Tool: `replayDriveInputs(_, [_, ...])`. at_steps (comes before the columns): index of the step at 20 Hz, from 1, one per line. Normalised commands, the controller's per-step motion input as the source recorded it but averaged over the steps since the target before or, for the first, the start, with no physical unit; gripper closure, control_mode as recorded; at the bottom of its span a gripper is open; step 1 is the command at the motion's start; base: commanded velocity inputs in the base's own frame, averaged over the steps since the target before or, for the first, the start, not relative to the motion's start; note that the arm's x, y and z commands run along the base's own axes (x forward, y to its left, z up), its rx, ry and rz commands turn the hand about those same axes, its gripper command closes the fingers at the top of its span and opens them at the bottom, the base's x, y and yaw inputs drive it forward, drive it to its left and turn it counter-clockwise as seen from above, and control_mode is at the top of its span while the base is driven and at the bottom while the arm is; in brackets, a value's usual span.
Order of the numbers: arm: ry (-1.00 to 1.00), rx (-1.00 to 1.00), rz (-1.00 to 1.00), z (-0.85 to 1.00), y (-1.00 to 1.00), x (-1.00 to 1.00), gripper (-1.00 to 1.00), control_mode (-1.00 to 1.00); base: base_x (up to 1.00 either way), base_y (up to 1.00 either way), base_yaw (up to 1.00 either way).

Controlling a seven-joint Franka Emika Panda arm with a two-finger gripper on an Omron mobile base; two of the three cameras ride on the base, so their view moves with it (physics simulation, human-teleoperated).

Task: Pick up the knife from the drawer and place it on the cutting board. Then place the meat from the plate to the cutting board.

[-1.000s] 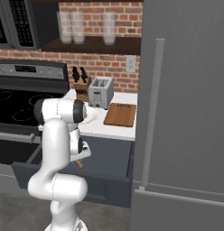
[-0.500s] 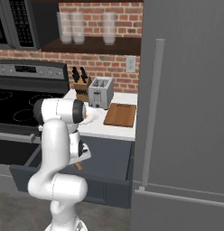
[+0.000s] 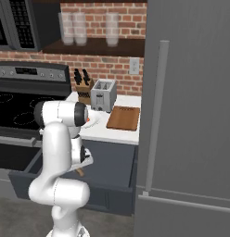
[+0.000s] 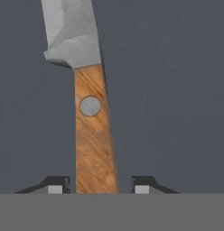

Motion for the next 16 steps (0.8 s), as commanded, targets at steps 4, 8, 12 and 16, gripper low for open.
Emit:
replayDriveInputs(4, [0.0, 0.0, 0.01, -0.56, -0.33, -1.0, 1.0, -1.0, 0.0, 0.0, 0.0])
replayDriveInputs(8, [0.0, 0.01, 0.01, -0.32, -0.38, -1.0, 1.0, -1.0, 0.0, 0.0, 0.0])
replayDriveInputs(12, [-0.01, 0.04, 0.0, 0.14, -0.58, -0.84, 1.0, -1.0, 0.0, 0.0, 0.0])
replayDriveInputs(16, [-0.02, 0.02, 0.01, 0.69, -0.5, -0.66, 1.0, -1.0, 0.0, 0.0, 0.0])
